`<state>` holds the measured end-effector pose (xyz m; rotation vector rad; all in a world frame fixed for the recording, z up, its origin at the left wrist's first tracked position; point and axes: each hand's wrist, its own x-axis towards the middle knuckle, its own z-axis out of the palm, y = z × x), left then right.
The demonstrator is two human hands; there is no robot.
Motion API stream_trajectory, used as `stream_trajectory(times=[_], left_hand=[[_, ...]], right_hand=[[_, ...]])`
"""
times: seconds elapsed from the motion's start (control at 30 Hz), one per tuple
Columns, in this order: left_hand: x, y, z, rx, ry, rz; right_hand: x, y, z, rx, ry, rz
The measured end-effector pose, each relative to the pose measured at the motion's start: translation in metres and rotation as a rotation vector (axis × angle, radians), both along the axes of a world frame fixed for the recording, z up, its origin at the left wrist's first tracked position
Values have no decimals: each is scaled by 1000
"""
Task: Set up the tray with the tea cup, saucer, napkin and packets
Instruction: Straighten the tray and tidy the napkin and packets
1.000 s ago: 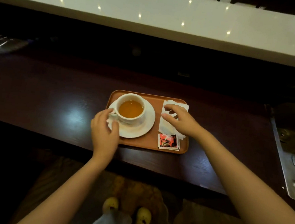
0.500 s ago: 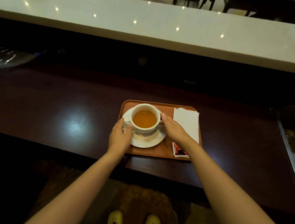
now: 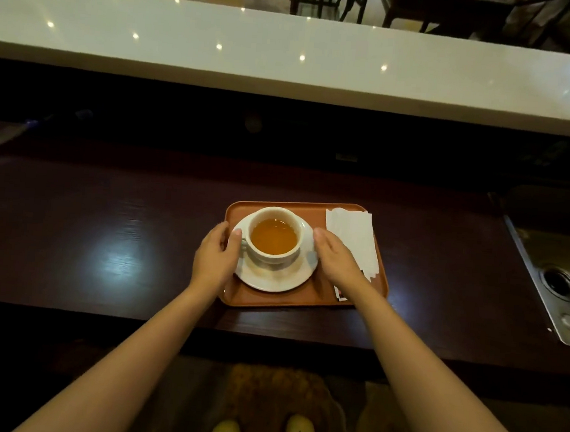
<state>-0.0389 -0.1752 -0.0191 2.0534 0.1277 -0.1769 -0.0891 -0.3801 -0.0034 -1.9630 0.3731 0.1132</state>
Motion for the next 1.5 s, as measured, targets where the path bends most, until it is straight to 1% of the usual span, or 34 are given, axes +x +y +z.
stream_trajectory(times=[0.07, 0.17, 0.27, 0.47, 0.7, 0.83, 0.87, 0.93, 0.97, 1.03, 1.1, 1.13, 1.2, 1.27, 1.37, 1.5], left_hand=[[13, 1, 6, -20, -5, -23], [26, -2, 9, 41, 27, -170], [29, -4, 5, 81, 114, -249], [30, -2, 5, 63, 105, -248], [36, -3, 3, 121, 90, -247], [34, -4, 10, 91, 109, -256], [32, -4, 13, 88, 71, -262], [25, -5, 25, 140, -91, -264], [21, -8, 33, 177, -171, -255], [5, -22, 48, 174, -316, -258], [-19, -46, 56, 116, -426, -355], [-32, -62, 54, 123, -441, -432], [-50, -94, 42, 244, -454, -582], [-50, -126, 26, 397, -444, -668], [-28, -163, 7, 553, -372, -708], [3, -186, -12, 779, -368, -739]], right_hand=[[0, -4, -3, -141, -10, -45], [-1, -3, -11, -233, 133, -24], [-4, 5, -18, -241, 176, -10], [-8, 16, -23, -229, 153, -78], [-10, 23, -23, -230, 133, -104], [-12, 21, -23, -217, 146, -65], [-14, 19, -22, -215, 135, -65], [-17, 9, -18, -251, 56, -102], [-18, -1, -16, -302, 16, -128], [-18, -26, -15, -477, -19, -126], [-17, -52, -16, -656, -5, -55], [-15, -64, -18, -724, 11, -13], [-11, -79, -21, -819, 26, 71], [-8, -89, -26, -869, 5, 163], [-5, -96, -37, -923, -35, 294], [1, -106, -49, -955, -110, 393]])
